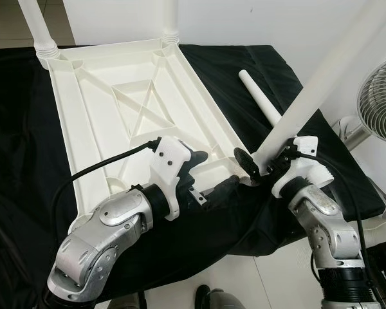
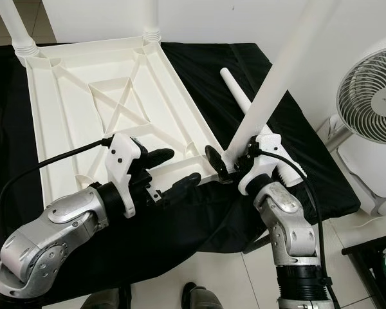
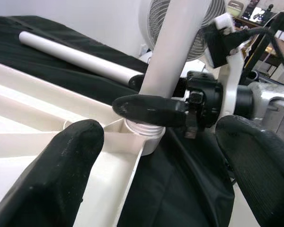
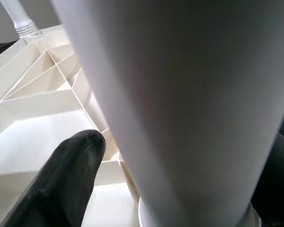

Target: Building children table

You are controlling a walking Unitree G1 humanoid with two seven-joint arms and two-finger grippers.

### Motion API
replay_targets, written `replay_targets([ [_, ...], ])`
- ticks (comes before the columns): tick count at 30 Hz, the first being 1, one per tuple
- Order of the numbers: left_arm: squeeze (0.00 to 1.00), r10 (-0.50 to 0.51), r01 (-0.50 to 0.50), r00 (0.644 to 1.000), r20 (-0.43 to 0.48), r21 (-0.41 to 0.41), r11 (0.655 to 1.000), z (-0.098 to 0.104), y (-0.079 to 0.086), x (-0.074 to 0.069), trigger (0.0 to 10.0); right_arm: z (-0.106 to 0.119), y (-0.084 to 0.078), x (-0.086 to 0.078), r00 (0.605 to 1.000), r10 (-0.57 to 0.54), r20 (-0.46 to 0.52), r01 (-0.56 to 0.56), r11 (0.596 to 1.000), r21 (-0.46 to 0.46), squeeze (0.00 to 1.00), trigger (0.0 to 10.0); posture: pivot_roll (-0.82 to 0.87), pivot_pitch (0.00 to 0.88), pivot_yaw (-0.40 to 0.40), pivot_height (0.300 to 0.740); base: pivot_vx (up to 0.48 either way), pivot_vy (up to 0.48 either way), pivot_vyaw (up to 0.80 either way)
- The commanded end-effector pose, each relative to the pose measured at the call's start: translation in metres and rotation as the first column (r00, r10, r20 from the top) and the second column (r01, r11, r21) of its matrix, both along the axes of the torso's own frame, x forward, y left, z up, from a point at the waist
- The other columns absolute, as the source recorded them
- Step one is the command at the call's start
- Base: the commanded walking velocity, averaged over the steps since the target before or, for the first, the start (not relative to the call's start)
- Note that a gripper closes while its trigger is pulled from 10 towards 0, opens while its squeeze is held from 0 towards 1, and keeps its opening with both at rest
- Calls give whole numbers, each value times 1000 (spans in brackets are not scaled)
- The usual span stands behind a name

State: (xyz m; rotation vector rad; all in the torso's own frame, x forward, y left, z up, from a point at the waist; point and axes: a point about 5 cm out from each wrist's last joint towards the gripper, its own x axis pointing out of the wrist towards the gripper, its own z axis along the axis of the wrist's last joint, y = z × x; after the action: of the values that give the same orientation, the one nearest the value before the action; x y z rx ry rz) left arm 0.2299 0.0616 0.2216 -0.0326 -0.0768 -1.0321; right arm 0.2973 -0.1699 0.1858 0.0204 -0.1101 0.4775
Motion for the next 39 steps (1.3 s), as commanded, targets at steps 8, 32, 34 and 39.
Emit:
replay_targets([
  [8,0,-57,60,995,-77,42,997,-22,-7,-2,10000,1,-25,1,995,95,-4,-95,990,-104,0,10000,26,188,-69,740,0,0,0],
  [32,0,-80,84,994,-73,44,995,-21,-18,-5,10000,-7,-31,14,976,213,-48,-218,955,-199,0,0,49,191,-71,740,0,0,0],
  [34,0,-79,82,994,-71,44,996,-21,-19,-5,10000,-8,-32,13,977,205,-53,-212,958,-194,0,0,49,191,-71,740,0,0,0],
  [39,0,-79,82,995,-66,40,996,-19,-19,-4,10000,-13,-34,11,990,126,-62,-135,974,-182,0,10000,47,193,-72,740,0,0,0],
])
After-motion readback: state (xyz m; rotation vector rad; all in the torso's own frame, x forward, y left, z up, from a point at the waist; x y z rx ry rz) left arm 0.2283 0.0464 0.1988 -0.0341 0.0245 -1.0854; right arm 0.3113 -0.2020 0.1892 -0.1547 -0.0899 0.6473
